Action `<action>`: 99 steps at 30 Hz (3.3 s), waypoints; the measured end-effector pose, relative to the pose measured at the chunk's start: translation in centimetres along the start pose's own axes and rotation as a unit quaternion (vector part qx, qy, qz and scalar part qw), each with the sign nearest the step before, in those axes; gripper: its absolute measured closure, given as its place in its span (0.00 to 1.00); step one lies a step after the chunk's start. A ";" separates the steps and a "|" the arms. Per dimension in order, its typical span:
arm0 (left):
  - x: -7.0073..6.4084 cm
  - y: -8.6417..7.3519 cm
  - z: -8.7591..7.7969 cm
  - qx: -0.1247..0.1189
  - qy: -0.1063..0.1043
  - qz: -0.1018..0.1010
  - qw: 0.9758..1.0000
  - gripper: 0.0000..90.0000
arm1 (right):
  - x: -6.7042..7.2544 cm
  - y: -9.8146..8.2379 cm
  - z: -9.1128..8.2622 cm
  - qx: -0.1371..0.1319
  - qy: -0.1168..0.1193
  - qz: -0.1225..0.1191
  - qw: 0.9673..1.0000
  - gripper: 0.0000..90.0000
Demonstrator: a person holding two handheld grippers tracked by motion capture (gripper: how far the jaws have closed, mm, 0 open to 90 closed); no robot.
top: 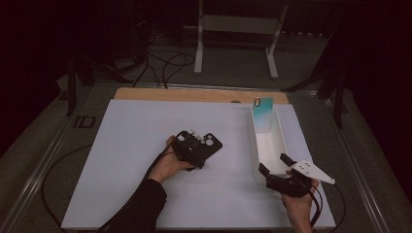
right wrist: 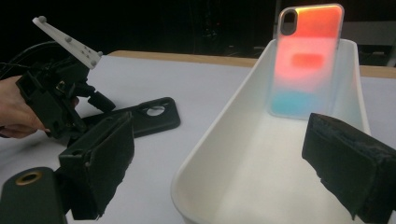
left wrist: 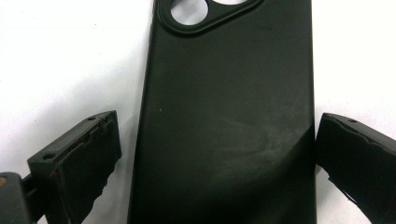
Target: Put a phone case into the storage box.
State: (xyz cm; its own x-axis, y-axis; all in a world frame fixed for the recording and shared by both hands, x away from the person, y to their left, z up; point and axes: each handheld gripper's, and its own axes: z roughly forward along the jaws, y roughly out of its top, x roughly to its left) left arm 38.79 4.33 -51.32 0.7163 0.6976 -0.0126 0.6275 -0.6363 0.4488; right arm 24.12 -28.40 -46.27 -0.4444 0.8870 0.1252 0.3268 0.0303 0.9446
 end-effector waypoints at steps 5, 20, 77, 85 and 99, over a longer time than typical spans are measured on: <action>0.0 0.3 0.0 0.009 0.002 -0.004 1.000 0.03 | 0.1 0.0 0.1 0.001 0.002 0.002 1.000 0.10; -0.2 0.5 -0.4 0.016 0.007 0.006 1.000 0.15 | 0.2 0.0 0.2 0.005 0.001 0.003 1.000 0.10; -5.8 1.2 -11.1 -0.175 -0.023 0.079 0.981 0.18 | 1.6 5.2 4.1 0.068 0.128 0.024 0.989 0.16; -6.9 0.9 -11.7 -0.202 -0.030 0.105 0.973 0.17 | 3.1 6.3 5.8 0.074 0.160 0.035 0.984 0.24; -7.6 0.9 -11.6 -0.226 -0.043 0.117 0.966 0.17 | 4.1 6.9 7.1 0.085 0.220 0.081 0.968 0.60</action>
State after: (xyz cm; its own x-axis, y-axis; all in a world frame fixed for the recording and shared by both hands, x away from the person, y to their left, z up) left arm 30.42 2.27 -40.47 0.8580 0.5087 0.0710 0.2608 -0.5506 0.7930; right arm 30.48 -21.27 -41.34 -0.6766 0.6049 0.4199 0.5378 0.0164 0.8429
